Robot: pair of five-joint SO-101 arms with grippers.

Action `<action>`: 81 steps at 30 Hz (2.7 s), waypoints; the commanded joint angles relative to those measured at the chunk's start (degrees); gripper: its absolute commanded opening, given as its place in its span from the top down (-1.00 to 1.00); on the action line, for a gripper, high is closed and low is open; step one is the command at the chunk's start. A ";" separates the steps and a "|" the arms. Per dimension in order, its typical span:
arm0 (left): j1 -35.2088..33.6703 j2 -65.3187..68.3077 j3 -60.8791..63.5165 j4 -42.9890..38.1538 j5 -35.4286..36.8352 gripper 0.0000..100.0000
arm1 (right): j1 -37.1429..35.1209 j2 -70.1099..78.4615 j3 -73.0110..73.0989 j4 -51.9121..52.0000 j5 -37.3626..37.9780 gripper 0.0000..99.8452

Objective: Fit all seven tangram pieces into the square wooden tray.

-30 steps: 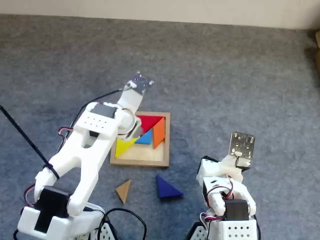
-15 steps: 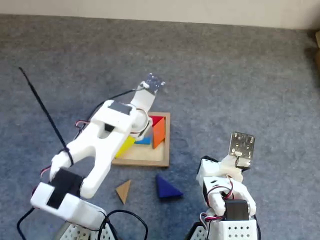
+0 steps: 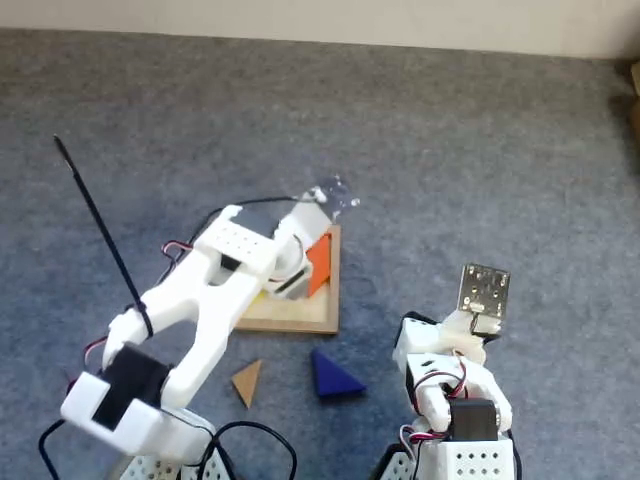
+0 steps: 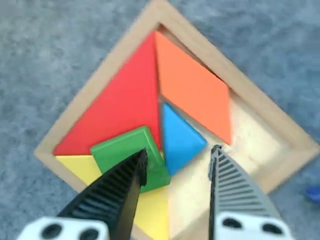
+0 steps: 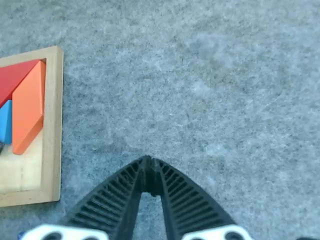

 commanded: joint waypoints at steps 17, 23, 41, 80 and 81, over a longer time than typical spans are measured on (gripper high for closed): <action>-10.59 -7.08 3.03 -3.69 -1.49 0.58 | 0.75 -1.36 6.99 -0.92 0.79 0.98; -11.56 -7.69 2.51 -3.69 2.73 0.58 | 0.75 -1.36 6.99 -0.92 0.79 0.98; -5.49 -5.23 -0.57 -9.32 13.89 0.58 | 0.75 -1.36 6.99 -0.92 0.79 0.98; -2.59 -13.32 3.82 -1.05 -0.35 0.58 | 1.89 -1.45 7.34 -0.92 0.79 0.98; -2.15 -14.90 4.88 -1.14 0.44 0.58 | 1.89 -1.45 7.34 -0.92 0.79 0.98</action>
